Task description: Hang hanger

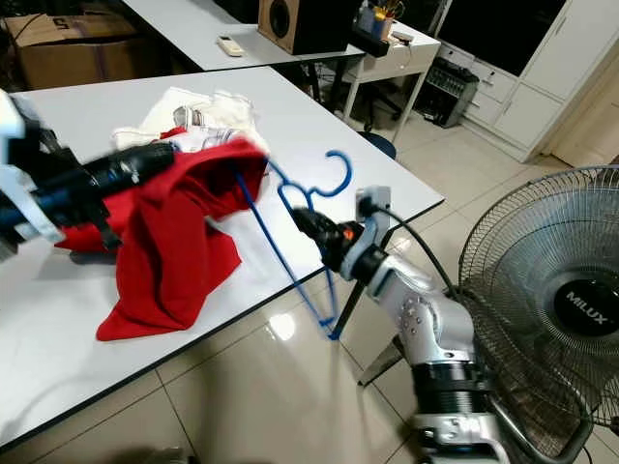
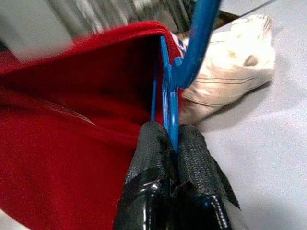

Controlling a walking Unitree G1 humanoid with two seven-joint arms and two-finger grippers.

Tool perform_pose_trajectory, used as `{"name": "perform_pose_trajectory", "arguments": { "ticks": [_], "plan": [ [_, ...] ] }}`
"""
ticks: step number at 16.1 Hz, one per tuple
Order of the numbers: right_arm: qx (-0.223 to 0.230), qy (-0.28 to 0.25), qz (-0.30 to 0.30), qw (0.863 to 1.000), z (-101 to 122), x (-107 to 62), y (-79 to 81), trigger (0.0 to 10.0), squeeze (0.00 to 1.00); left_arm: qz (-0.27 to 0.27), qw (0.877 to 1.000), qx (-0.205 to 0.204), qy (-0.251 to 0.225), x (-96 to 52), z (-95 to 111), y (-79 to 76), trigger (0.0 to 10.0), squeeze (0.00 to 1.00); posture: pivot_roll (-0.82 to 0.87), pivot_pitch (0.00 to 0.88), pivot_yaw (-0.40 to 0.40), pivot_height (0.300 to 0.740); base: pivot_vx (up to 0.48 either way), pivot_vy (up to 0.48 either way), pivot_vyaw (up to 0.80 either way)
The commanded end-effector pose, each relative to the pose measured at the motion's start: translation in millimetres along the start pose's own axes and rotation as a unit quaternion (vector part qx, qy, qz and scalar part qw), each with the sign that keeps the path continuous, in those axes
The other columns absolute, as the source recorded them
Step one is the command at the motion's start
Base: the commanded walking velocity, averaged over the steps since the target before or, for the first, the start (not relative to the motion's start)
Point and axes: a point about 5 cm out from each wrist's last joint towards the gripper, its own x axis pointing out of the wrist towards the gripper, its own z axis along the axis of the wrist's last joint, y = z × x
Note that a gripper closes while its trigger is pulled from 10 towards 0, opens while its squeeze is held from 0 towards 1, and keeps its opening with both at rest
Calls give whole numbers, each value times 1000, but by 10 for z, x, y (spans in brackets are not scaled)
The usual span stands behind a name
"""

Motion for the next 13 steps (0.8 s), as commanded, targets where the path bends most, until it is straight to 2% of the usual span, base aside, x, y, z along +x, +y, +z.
{"name": "perform_pose_trajectory", "arguments": {
  "ticks": [1,2,3,5,8,11,13],
  "plan": [
    [43,-17,-15,999,64,-39,-51,10000,0,-11,1000,10,9,28,-28,-31,0,0,6,0,-144,740,0,0,0],
    [141,-25,-17,990,12,14,-64,10000,0,-25,999,33,35,65,-97,-83,0,0,6,0,-144,740,0,0,0],
    [160,-28,-14,987,10,28,-62,10000,0,-28,998,38,42,78,-122,-97,0,0,6,0,-144,740,0,0,0],
    [246,-59,12,967,86,159,-23,10000,0,-46,996,32,64,155,-312,-201,0,0,11,0,-141,740,0,0,0],
    [302,-85,30,949,203,322,42,10000,0,-57,994,20,91,117,-546,-287,0,0,12,0,-136,740,0,0,0],
    [347,-120,7,930,284,465,8,10000,0,-65,996,-18,64,33,-507,-353,0,0,32,0,-150,740,0,0,0],
    [366,-136,-5,921,292,559,11,10000,0,-80,995,-36,49,34,-485,-407,0,0,38,0,-151,740,0,0,0]
  ]
}}
